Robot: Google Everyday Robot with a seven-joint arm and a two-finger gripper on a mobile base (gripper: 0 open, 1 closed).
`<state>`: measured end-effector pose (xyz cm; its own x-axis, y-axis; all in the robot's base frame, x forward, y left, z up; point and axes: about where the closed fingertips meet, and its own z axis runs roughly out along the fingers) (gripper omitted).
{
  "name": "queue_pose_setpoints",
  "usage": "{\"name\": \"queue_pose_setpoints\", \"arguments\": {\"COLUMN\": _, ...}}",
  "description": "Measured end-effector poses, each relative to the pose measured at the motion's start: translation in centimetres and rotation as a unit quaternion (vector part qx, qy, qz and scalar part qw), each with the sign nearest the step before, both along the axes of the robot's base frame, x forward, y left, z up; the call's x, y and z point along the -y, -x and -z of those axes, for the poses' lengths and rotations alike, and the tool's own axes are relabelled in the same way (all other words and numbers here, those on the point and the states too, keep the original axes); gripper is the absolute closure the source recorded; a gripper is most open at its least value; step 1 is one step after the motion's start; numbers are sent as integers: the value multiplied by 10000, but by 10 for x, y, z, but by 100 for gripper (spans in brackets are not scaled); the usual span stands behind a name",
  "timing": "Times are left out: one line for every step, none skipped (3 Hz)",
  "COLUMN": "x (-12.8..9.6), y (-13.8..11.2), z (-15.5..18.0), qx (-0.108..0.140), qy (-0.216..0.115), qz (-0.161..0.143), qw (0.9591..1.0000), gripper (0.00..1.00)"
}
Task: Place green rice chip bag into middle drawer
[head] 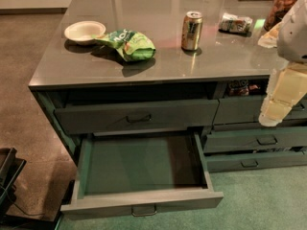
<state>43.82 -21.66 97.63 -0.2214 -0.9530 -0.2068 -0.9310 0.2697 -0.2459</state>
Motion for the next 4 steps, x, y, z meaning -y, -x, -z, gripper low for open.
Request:
{"name": "queue_pose_setpoints", "arguments": {"x": 0, "y": 0, "z": 0, "qx": 0, "qy": 0, "qz": 0, "qw": 10000, "gripper": 0}}
{"name": "queue_pose_setpoints", "arguments": {"x": -12, "y": -26, "z": -3, "qx": 226, "qy": -118, "qz": -221, "qw": 9994, "gripper": 0}}
{"name": "queue_pose_setpoints", "arguments": {"x": -35, "y": -66, "z": -11, "qx": 624, "qy": -335, "qz": -511, "qw": 9962, "gripper": 0}}
{"name": "queue_pose_setpoints", "arguments": {"x": -68, "y": -113, "z": -18, "qx": 1011, "qy": -588, "qz": -833, "qw": 9896, "gripper": 0}}
